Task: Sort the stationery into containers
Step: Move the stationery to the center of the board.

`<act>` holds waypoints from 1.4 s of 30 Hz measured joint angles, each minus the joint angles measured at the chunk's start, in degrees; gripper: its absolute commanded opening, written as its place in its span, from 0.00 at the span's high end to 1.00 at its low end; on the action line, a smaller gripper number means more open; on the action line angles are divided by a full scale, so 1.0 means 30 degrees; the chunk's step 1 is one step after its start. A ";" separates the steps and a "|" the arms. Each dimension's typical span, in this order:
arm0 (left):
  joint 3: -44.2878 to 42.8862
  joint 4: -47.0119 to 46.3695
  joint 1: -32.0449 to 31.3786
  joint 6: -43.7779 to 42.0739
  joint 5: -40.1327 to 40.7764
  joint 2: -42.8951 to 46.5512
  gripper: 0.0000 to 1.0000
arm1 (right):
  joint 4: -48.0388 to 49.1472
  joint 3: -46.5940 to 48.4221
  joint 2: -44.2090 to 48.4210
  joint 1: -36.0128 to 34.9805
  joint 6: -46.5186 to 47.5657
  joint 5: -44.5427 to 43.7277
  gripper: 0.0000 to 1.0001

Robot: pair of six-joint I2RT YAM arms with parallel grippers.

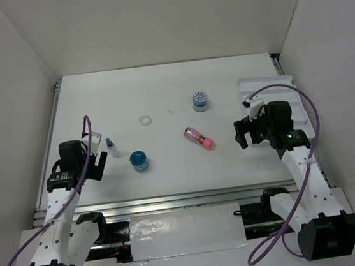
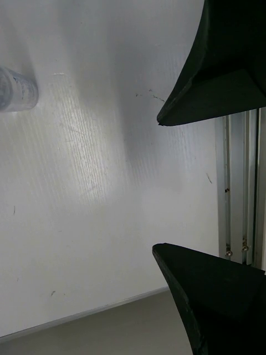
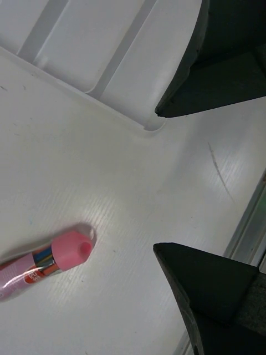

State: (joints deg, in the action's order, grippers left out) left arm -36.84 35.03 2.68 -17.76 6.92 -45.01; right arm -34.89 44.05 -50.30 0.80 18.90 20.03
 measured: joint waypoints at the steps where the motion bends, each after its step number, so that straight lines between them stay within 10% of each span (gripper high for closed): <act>1: 0.0022 -0.0066 0.0000 -0.0015 0.0015 -0.0051 0.01 | 0.0204 0.0029 -0.0175 -0.0160 -0.0036 -0.0321 0.00; 24: -0.3410 -0.0182 0.2426 0.0036 -0.3781 -0.4357 0.01 | 0.2994 1.7114 -2.1573 -0.4058 -0.5399 -0.1923 0.00; 42: -0.3402 0.0073 0.2936 0.0066 -0.4269 -0.4583 0.01 | 0.2878 2.0640 -2.5281 -0.6346 -0.5952 -0.5144 0.04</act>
State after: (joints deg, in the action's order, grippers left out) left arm -47.05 35.24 11.49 -17.56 -5.89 -58.76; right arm -26.26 105.97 -126.15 -18.24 1.04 4.60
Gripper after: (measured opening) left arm 0.993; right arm 0.971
